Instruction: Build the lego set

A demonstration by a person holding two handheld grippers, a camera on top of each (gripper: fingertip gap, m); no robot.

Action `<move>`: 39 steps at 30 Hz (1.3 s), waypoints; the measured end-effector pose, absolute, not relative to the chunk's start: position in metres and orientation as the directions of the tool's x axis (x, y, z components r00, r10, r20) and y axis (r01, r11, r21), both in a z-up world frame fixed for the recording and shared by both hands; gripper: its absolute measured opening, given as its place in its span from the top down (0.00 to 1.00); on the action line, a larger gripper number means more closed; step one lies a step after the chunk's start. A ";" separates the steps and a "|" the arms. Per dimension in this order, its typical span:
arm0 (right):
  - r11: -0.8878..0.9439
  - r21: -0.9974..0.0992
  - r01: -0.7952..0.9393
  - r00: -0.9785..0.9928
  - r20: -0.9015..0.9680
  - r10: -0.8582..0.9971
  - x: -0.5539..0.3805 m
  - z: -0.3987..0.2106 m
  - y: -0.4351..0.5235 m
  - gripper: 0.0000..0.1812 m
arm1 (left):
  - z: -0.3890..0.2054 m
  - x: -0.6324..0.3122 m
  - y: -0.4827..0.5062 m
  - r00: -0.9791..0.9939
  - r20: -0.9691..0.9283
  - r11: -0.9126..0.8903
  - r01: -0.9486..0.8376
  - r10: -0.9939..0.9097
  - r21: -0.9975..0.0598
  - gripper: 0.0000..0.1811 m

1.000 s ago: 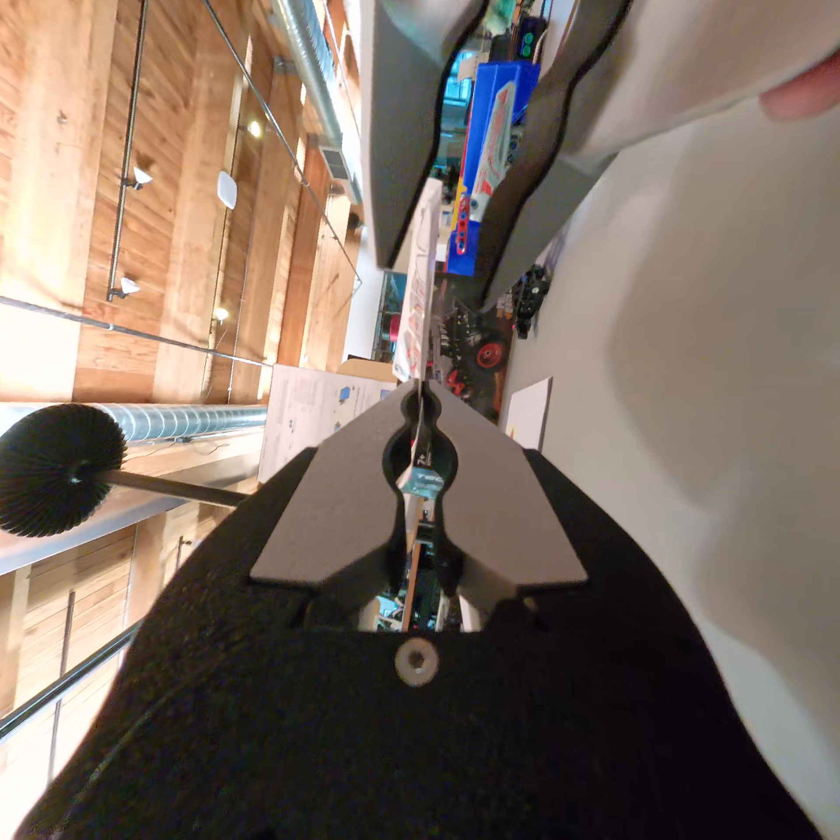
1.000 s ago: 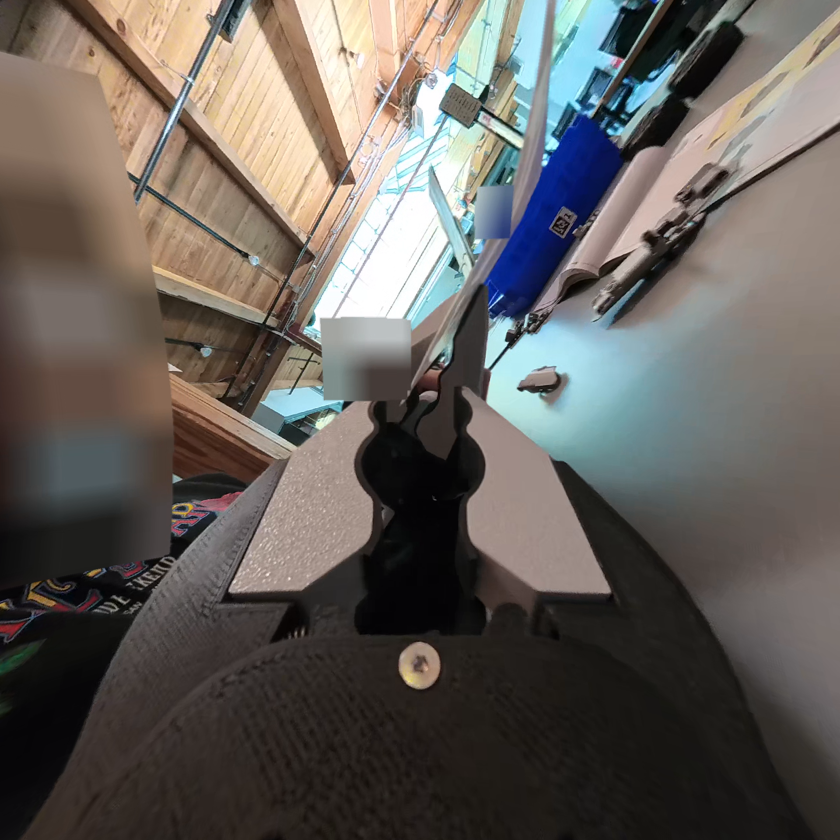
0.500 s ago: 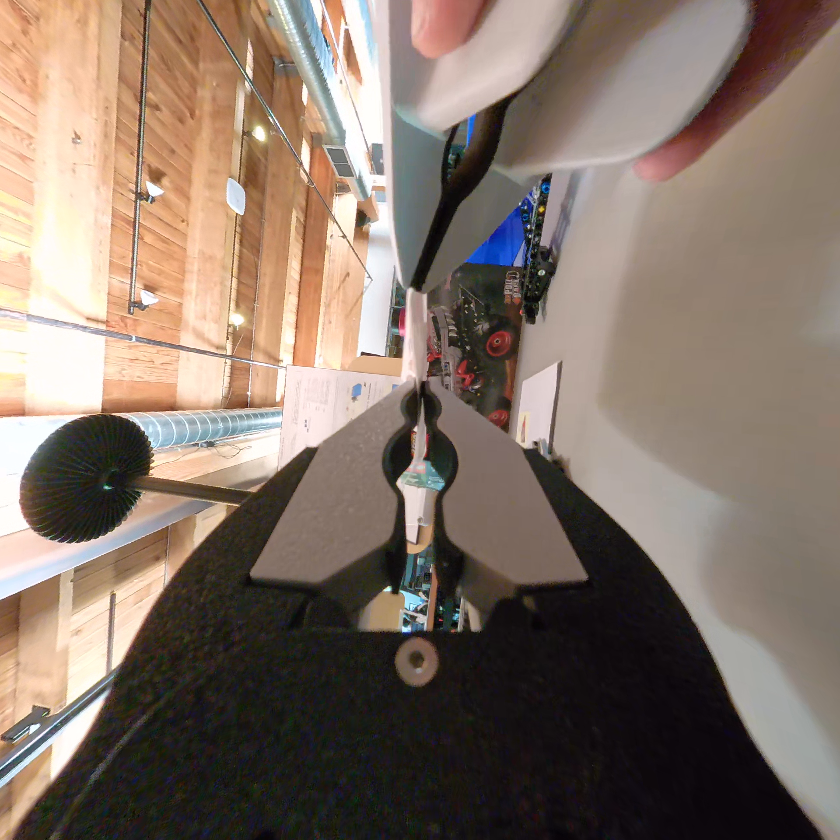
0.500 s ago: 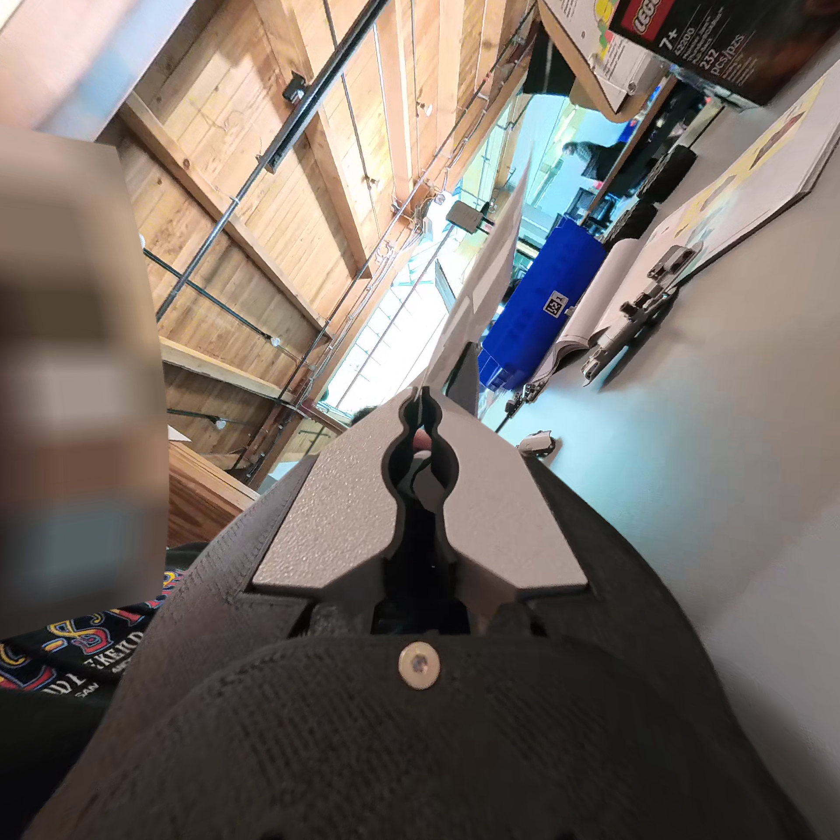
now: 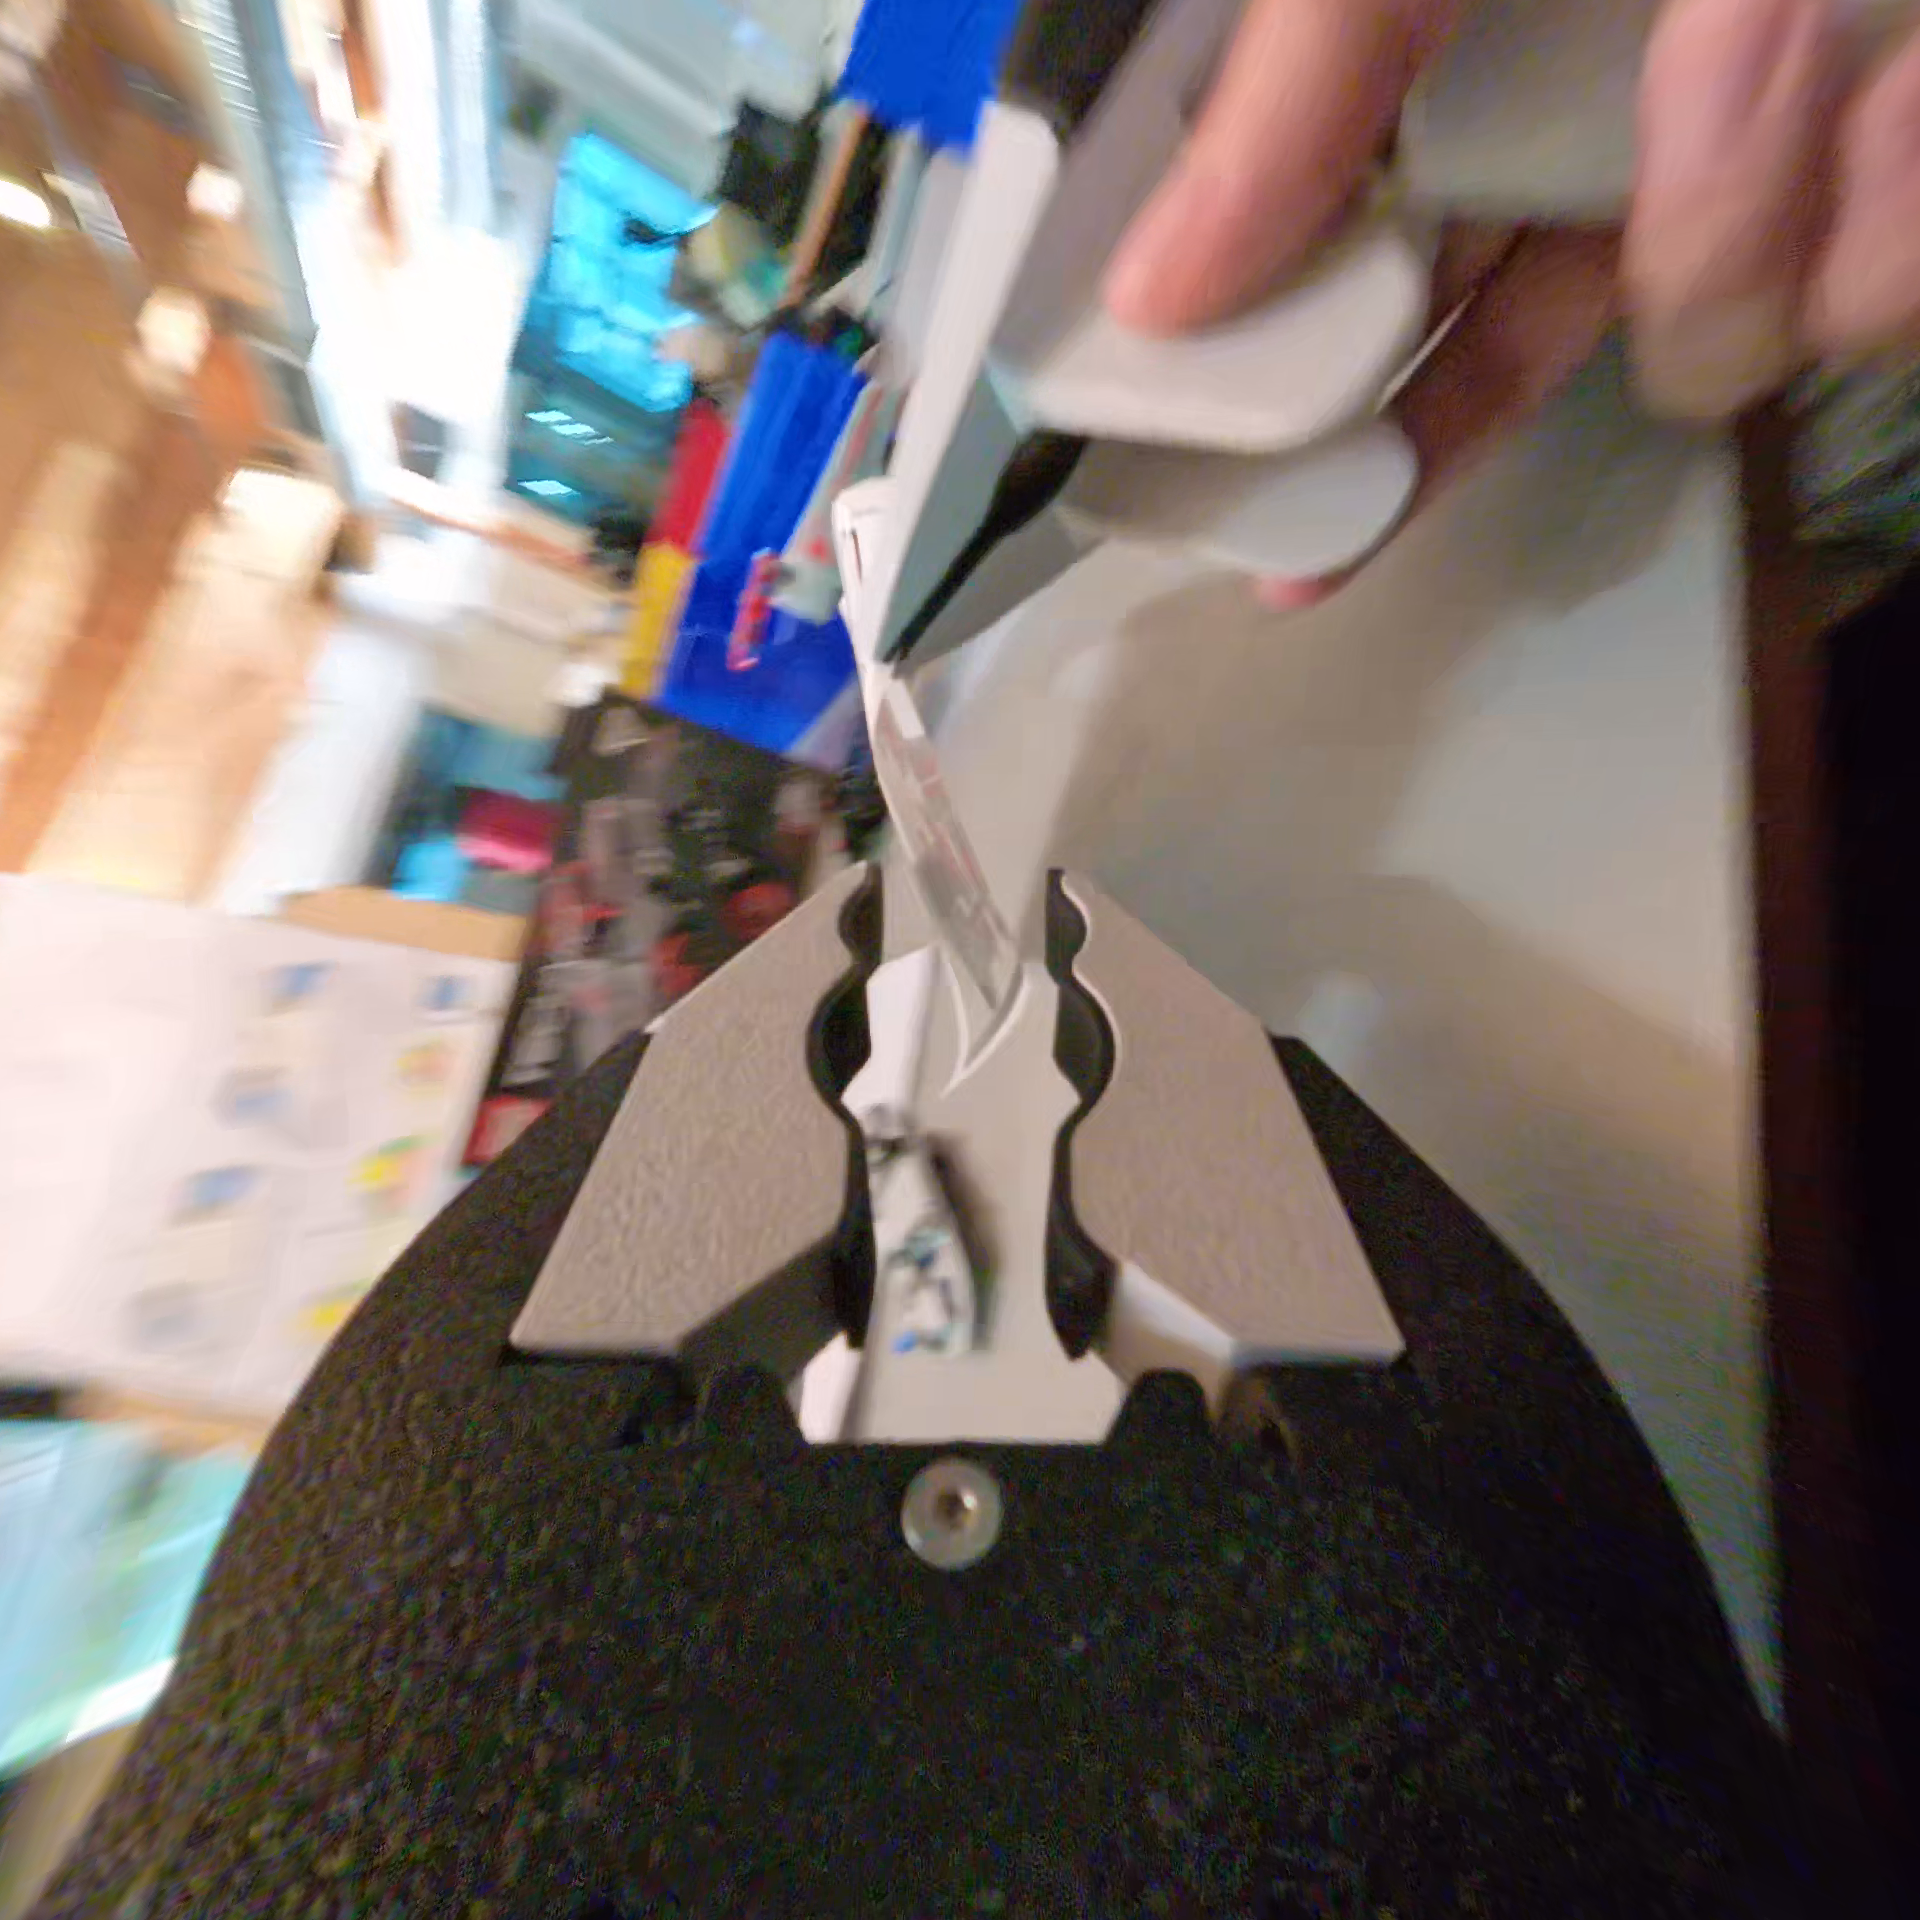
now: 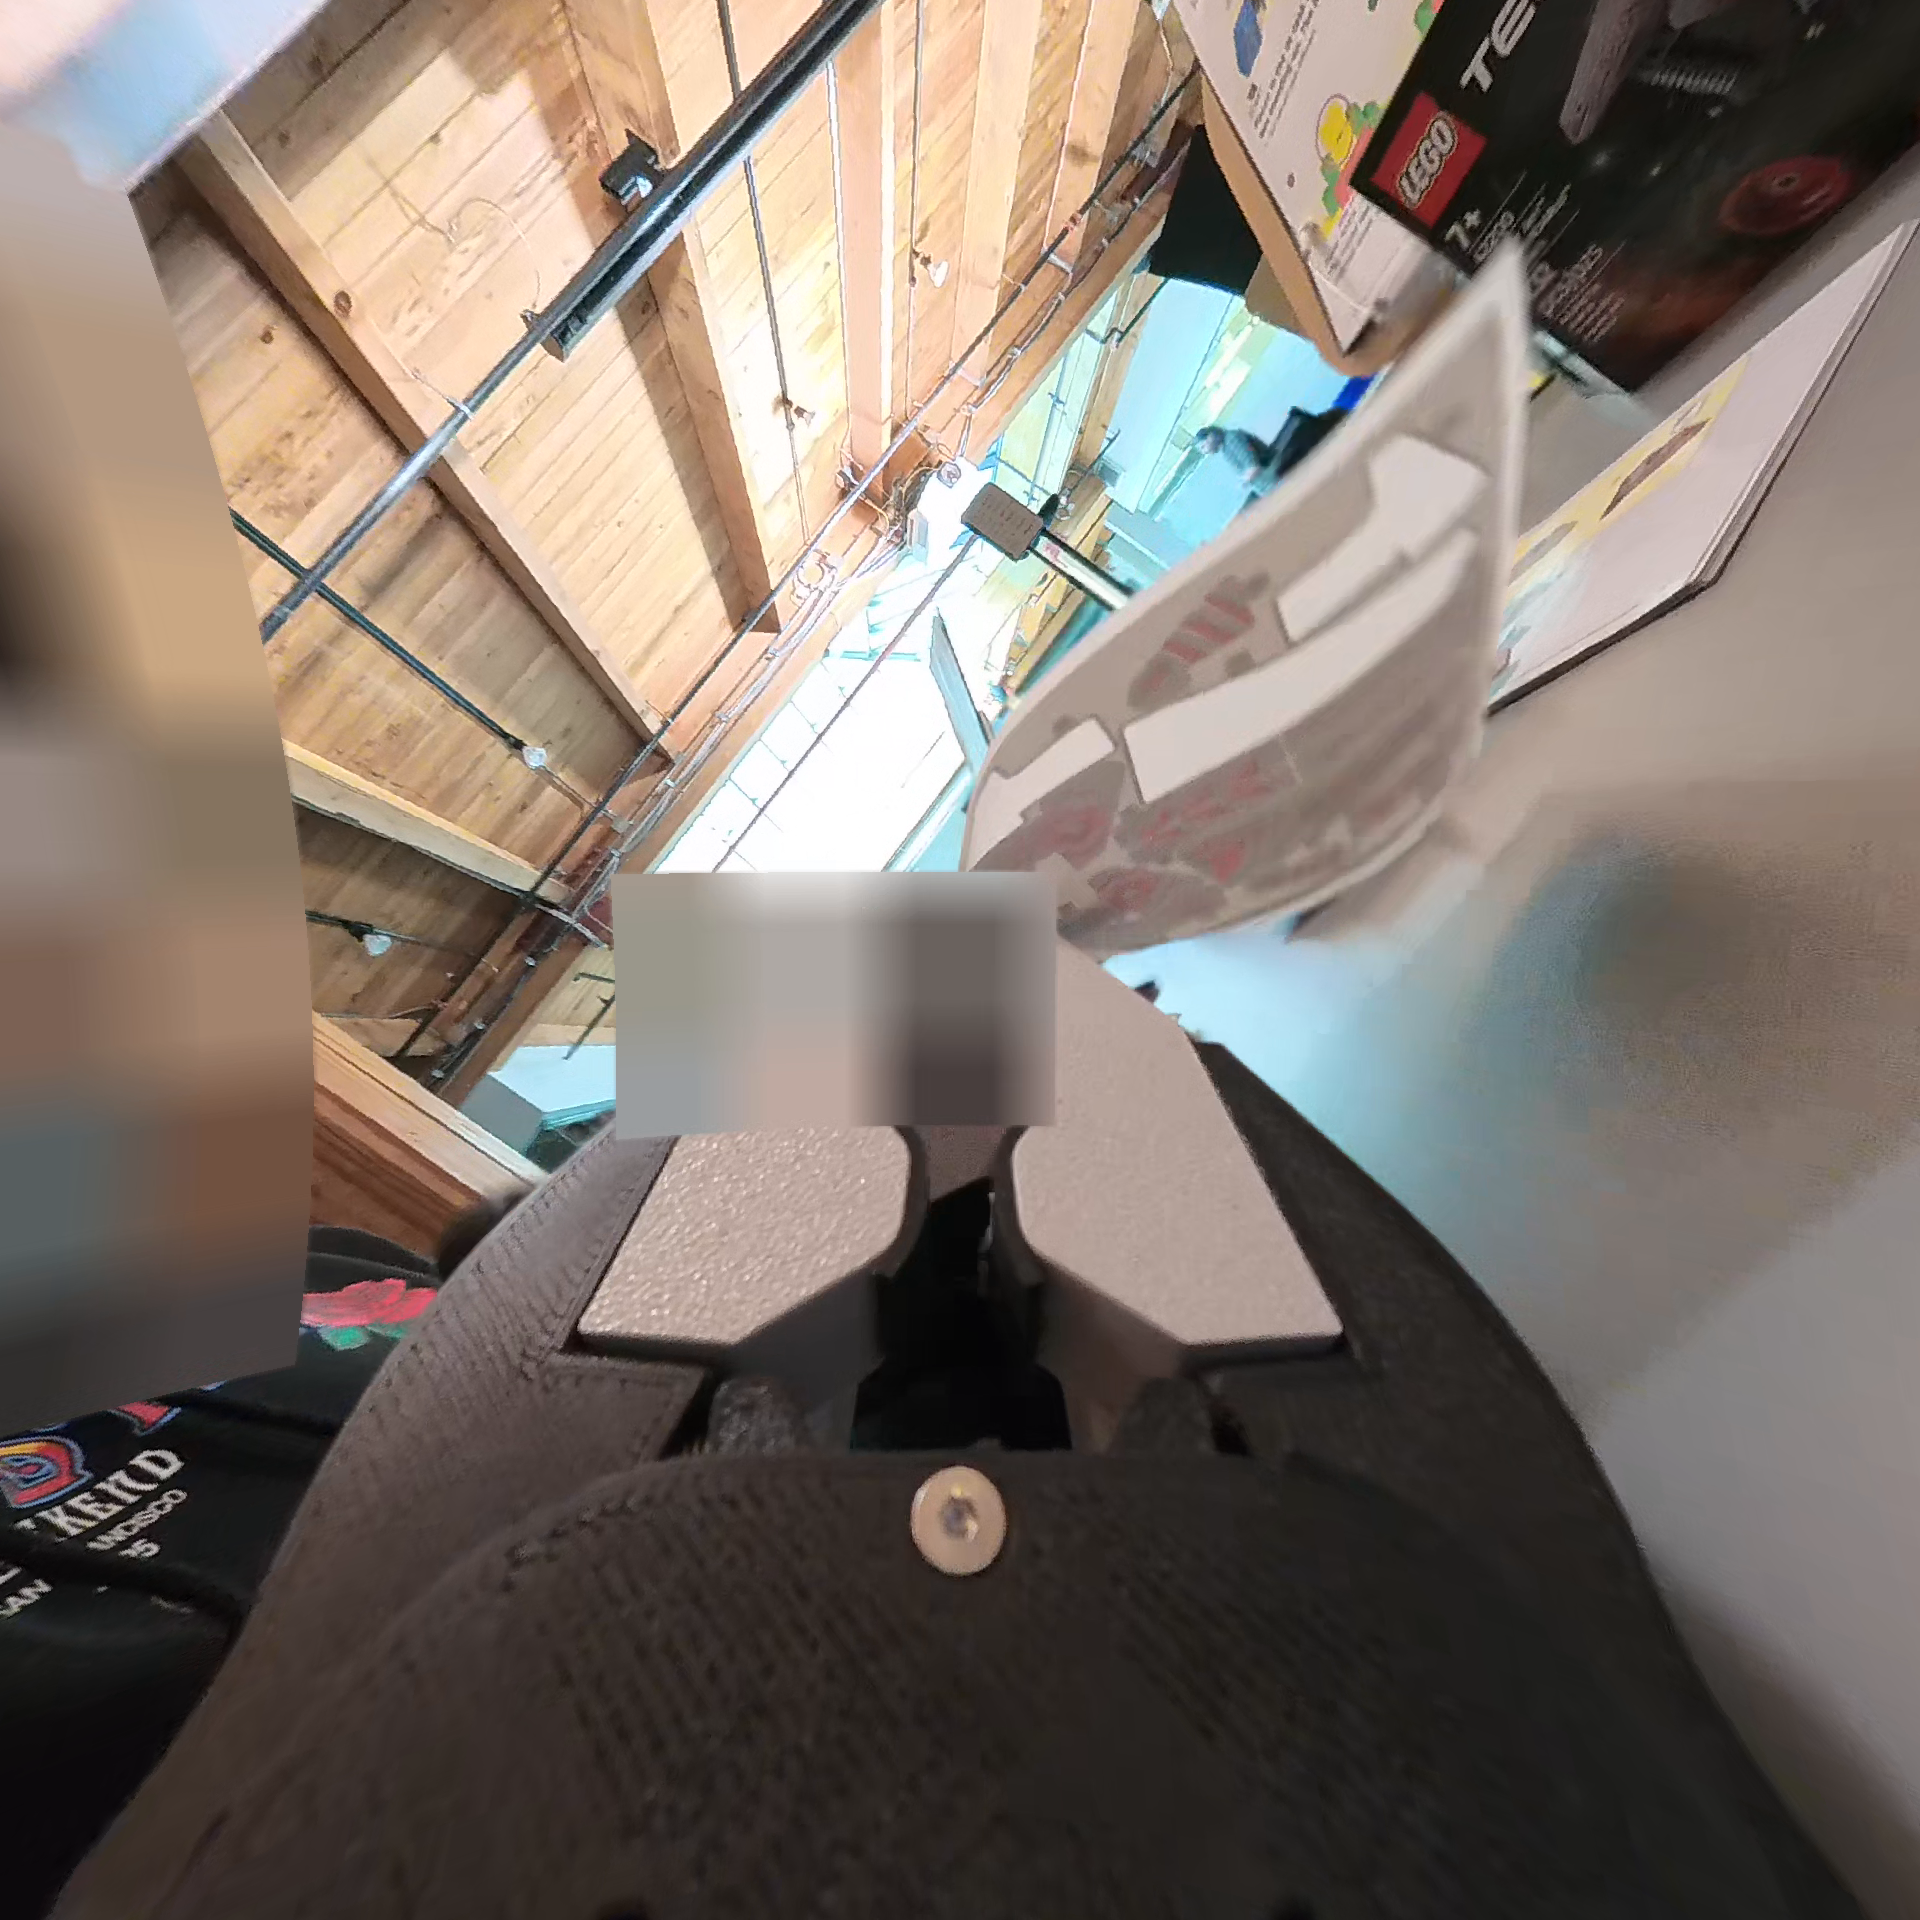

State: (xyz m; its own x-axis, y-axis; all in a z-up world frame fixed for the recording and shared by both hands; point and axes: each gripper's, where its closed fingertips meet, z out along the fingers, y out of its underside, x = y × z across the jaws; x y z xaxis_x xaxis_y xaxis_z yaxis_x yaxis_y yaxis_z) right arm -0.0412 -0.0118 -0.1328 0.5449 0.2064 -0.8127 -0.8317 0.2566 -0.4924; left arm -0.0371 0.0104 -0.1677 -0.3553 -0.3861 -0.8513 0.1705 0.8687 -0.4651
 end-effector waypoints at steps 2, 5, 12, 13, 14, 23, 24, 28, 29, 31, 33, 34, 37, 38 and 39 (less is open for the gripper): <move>0.253 -0.540 -0.803 0.587 -0.791 0.173 -0.041 -0.134 -0.012 1.00 | -0.163 -0.054 0.001 -0.571 -0.658 0.719 0.163 -0.490 -0.676 0.82; 0.231 -0.620 -0.750 0.654 -0.746 0.122 -0.044 -0.137 -0.008 1.00 | -0.139 -0.068 -0.002 -0.717 -0.421 0.520 0.095 -0.556 -0.849 0.79; 0.191 -0.766 -0.613 0.788 -0.612 0.073 -0.058 -0.132 -0.003 1.00 | -0.138 -0.071 -0.002 -0.817 -0.305 0.498 0.025 -0.490 -0.867 0.84; 0.182 -0.790 -0.585 0.809 -0.584 0.068 -0.060 -0.130 -0.003 1.00 | -0.137 -0.070 -0.004 -0.820 -0.304 0.494 0.030 -0.485 -0.869 0.84; 0.170 -0.812 -0.558 0.829 -0.556 0.062 -0.062 -0.129 -0.002 1.00 | -0.136 -0.071 -0.006 -0.830 -0.293 0.483 0.033 -0.475 -0.875 0.84; 0.118 -0.932 -0.343 0.939 -0.336 0.075 -0.080 -0.123 -0.002 1.00 | -0.132 -0.077 -0.009 -0.882 -0.202 0.410 0.011 -0.426 -0.912 0.87; 0.107 -0.939 -0.327 0.944 -0.320 0.084 -0.082 -0.124 -0.002 1.00 | -0.131 -0.079 -0.009 -0.889 -0.195 0.400 0.015 -0.414 -0.916 0.87; 0.077 -0.967 -0.244 0.967 -0.236 0.097 -0.088 -0.126 -0.003 1.00 | -0.130 -0.085 -0.009 -0.914 -0.161 0.373 0.011 -0.374 -0.928 0.91; 0.067 -0.974 -0.217 0.973 -0.210 0.100 -0.089 -0.127 -0.003 1.00 | -0.130 -0.087 -0.009 -0.918 -0.155 0.367 0.011 -0.365 -0.930 0.92; 0.042 -0.983 -0.176 0.978 -0.171 0.116 -0.093 -0.130 -0.003 1.00 | -0.131 -0.090 -0.010 -0.929 -0.143 0.359 0.012 -0.341 -0.933 0.92; 0.037 -0.991 -0.129 0.984 -0.123 0.128 -0.096 -0.130 -0.003 1.00 | -0.132 -0.093 -0.012 -0.938 -0.132 0.352 0.011 -0.321 -0.936 0.92; 0.041 -0.993 -0.110 0.985 -0.104 0.135 -0.098 -0.130 -0.004 1.00 | -0.132 -0.095 -0.012 -0.942 -0.125 0.347 0.010 -0.311 -0.938 0.92; 0.049 -0.995 -0.086 0.983 -0.076 0.164 -0.102 -0.129 -0.006 1.00 | -0.136 -0.099 -0.012 -0.954 -0.106 0.345 0.003 -0.280 -0.939 0.91; 0.053 -0.996 -0.077 0.983 -0.067 0.173 -0.103 -0.128 -0.006 1.00 | -0.136 -0.100 -0.012 -0.956 -0.095 0.341 -0.005 -0.276 -0.940 0.91; 0.059 -0.996 -0.065 0.982 -0.053 0.182 -0.105 -0.128 -0.007 1.00 | -0.136 -0.100 -0.012 -0.959 -0.083 0.332 -0.012 -0.271 -0.943 0.91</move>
